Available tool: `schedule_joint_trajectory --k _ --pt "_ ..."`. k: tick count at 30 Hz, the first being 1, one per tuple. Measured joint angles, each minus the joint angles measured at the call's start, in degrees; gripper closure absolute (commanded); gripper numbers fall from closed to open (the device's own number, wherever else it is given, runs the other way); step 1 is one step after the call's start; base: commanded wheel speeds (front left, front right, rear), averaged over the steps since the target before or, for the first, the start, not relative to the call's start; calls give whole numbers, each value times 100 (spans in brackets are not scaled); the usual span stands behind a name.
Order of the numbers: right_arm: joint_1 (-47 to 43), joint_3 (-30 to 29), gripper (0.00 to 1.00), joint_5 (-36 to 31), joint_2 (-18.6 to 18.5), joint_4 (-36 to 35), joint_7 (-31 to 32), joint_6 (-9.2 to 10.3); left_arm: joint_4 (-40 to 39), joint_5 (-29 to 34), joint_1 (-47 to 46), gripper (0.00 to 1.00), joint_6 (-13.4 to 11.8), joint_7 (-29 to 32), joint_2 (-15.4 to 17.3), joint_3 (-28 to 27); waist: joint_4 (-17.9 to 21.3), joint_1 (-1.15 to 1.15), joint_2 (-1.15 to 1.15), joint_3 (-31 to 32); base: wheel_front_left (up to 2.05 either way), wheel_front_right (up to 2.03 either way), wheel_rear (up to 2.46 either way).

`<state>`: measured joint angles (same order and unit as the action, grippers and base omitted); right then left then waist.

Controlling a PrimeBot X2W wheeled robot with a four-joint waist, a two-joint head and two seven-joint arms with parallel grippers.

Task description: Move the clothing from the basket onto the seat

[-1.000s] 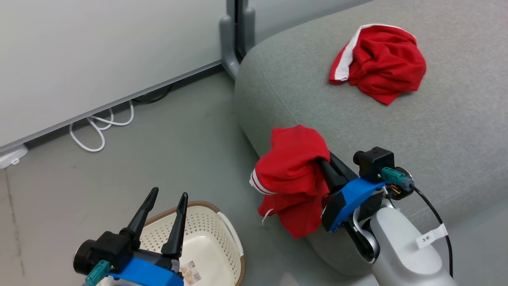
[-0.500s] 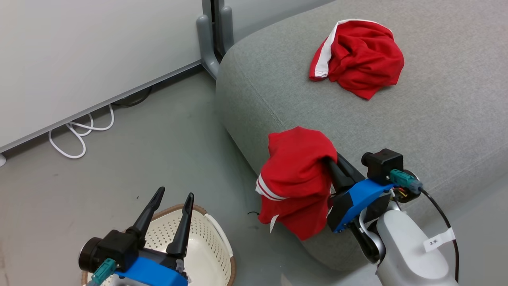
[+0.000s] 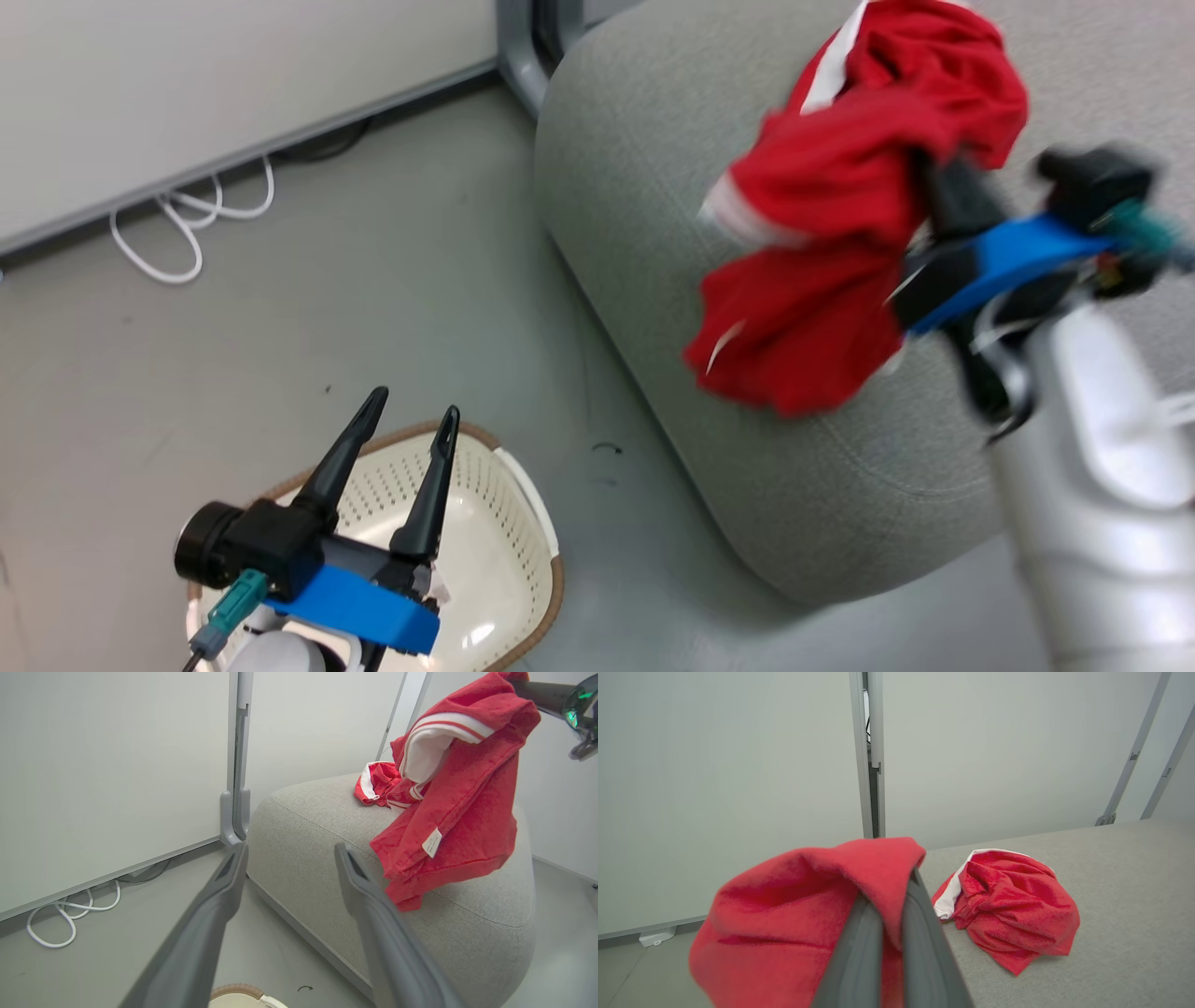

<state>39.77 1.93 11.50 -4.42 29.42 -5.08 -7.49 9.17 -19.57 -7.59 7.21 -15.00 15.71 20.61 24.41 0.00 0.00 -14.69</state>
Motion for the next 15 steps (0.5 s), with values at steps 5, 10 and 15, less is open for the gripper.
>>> schedule_joint_trajectory --k 5,10,15 --pt "892 -791 100 82 -602 -122 300 1 -92 30 -298 0 0 0 91 147 -207 0 0 -405 0 0 0" --pt "1612 -1577 100 215 -1074 -88 619 1 -205 94 -538 0 0 0 223 187 -453 1 0 -861 0 0 0" --pt "2056 -2256 100 136 -1496 -80 759 1 -400 170 -737 0 1 0 312 160 -723 1 0 -1339 0 0 0"
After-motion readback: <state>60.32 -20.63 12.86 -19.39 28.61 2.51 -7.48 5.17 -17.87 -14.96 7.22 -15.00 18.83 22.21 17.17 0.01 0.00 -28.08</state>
